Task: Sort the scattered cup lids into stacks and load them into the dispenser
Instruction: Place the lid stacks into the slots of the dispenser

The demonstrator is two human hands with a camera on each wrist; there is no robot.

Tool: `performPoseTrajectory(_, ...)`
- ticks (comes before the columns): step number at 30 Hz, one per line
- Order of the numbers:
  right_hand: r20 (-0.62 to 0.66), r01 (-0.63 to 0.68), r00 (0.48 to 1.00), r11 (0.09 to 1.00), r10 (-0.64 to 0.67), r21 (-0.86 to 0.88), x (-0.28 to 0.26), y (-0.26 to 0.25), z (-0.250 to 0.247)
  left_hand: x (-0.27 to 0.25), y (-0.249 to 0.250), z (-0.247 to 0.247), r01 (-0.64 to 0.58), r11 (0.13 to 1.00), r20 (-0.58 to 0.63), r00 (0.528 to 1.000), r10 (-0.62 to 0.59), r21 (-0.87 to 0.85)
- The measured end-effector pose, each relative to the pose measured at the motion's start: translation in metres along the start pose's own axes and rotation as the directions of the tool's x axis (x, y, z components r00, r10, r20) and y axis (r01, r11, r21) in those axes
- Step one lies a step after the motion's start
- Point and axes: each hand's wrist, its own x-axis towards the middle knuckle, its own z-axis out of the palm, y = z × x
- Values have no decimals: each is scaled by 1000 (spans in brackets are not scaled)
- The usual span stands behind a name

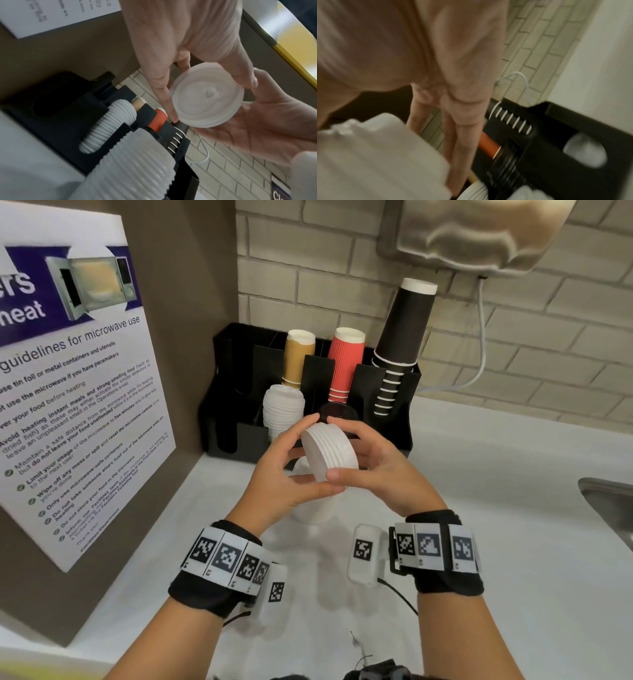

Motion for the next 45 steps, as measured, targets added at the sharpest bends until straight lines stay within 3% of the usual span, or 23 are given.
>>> performPoseTrajectory(8, -15, 73, 997, 993, -74, -93, 13, -5, -17, 6, 3, 0, 14, 1000, 35, 999, -13, -24)
performPoseTrajectory(10, -113, 97, 988, 990, -108, -98, 24, -4, -36, 8, 6, -5, 19, 999, -21, 1000, -20, -47)
performPoseTrajectory(12, -289, 92, 948, 986, -130, -141, 37, 1, -64, 9, 8, -14, 1, 1000, -94, 996, -4, -25)
performPoseTrajectory(15, -447, -23, 884, 940, -140, -341, 59, 16, -99, 9, 6, -26, 0, 999, -169, 986, 7, 41)
performPoseTrajectory(20, -299, -205, 954, 721, -3, -661, 82, 49, -115, 8, -2, -37, 11, 994, -199, 980, 12, 112)
performPoseTrajectory(24, -219, -267, 964, 513, 152, -816, 91, 60, -113, 7, -3, -41, 26, 990, -225, 974, 5, 137)
performPoseTrajectory(28, -112, -178, 958, 240, 265, -954, 99, 65, -106, 5, 0, -39, 32, 990, -238, 971, 2, 139)
performPoseTrajectory(33, -101, -100, 946, -19, 308, -995, 103, 77, -93, 3, 1, -39, 37, 989, -231, 973, -2, 146)
performPoseTrajectory(36, -137, -114, 941, -93, 308, -989, 103, 84, -87, 2, 1, -39, 38, 989, -238, 971, -3, 143)
performPoseTrajectory(45, -142, -94, 948, -173, 286, -980, 93, 96, -78, -2, -3, -39, 38, 989, -231, 973, -4, 142)
